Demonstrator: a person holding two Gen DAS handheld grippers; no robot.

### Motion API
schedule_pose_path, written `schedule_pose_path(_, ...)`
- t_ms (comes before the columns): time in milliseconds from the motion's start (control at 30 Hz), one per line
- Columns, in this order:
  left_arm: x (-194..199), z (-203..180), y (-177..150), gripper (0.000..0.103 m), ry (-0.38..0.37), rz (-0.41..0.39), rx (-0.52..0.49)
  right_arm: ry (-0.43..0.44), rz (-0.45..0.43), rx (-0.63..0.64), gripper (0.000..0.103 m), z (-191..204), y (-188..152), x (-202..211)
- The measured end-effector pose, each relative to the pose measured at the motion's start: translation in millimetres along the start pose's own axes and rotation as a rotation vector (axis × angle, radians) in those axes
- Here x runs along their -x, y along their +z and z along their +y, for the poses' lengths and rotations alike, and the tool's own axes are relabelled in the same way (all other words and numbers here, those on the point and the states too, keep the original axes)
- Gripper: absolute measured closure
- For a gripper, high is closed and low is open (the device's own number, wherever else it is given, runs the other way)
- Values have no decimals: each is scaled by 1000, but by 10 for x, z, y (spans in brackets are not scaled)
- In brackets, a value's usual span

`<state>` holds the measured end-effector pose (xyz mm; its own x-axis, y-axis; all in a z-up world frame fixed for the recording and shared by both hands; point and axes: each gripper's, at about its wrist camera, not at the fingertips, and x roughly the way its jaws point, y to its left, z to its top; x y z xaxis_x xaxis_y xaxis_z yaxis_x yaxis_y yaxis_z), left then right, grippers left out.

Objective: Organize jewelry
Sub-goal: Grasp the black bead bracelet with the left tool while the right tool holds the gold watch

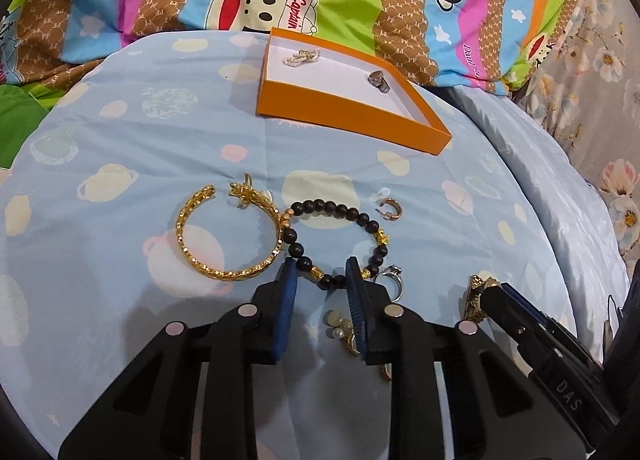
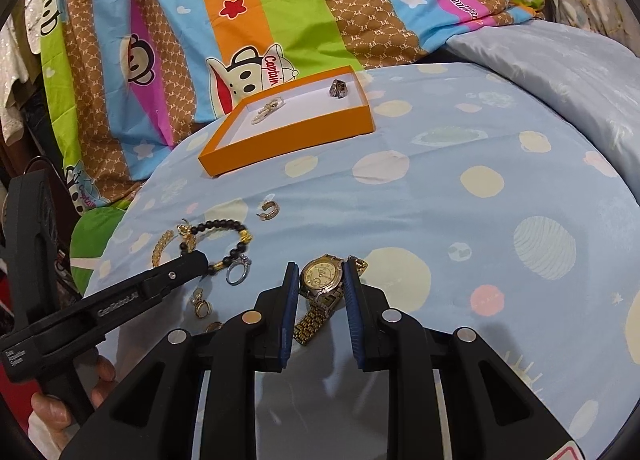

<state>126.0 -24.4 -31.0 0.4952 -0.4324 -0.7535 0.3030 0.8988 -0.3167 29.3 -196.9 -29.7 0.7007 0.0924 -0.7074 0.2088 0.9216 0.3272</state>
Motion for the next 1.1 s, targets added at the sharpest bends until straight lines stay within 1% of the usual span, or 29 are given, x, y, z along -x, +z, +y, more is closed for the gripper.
schedule_pose_path(67, 5, -12, -2, 88, -4, -2, -9, 0, 0, -1, 82, 0, 0, -2)
schedule_pose_path(100, 4, -16, -4, 89, -6, -2, -14, 0, 0, -1, 82, 2, 0, -2)
schedule_pose_path(167, 20, -31, -11, 95, -6, -10, -24, 1, 0, -1, 82, 0, 1, -3)
schedule_pose_path(200, 32, -37, -9, 95, -6, -17, -28, 1, 0, 0, 82, -1, 1, -3)
schedule_pose_path(267, 73, -49, -11, 103, -4, -35, -39, 2, -1, 0, 82, 5, 0, -5)
schedule_pose_path(467, 189, -66, -6, 103, -11, -74, -57, 2, 0, 0, 82, 5, 1, -5)
schedule_pose_path(567, 115, -39, -15, 103, -21, -20, -28, 2, 0, -2, 82, 6, 4, -7)
schedule_pose_path(600, 77, -17, -21, 101, -37, 5, -3, 2, 0, -2, 82, 9, 4, -9)
schedule_pose_path(667, 20, -8, -22, 92, -46, 31, 13, 2, 0, 2, 82, 12, 6, -10)
schedule_pose_path(800, -75, -61, 30, 84, -28, 32, 19, 4, 1, 3, 82, 20, -4, -4)
schedule_pose_path(867, -129, -129, 77, 74, -16, 28, 10, 6, 1, 1, 82, 16, 1, -5)
schedule_pose_path(900, -146, -158, 91, 71, -7, 26, 5, 7, 1, -1, 82, 10, 1, -5)
schedule_pose_path(967, -184, -228, 116, 63, 15, 21, -10, 10, 1, -4, 82, 5, 3, -4)
schedule_pose_path(1100, -166, -237, 146, 61, 26, 11, -3, 16, 0, -7, 82, 0, 6, 0)
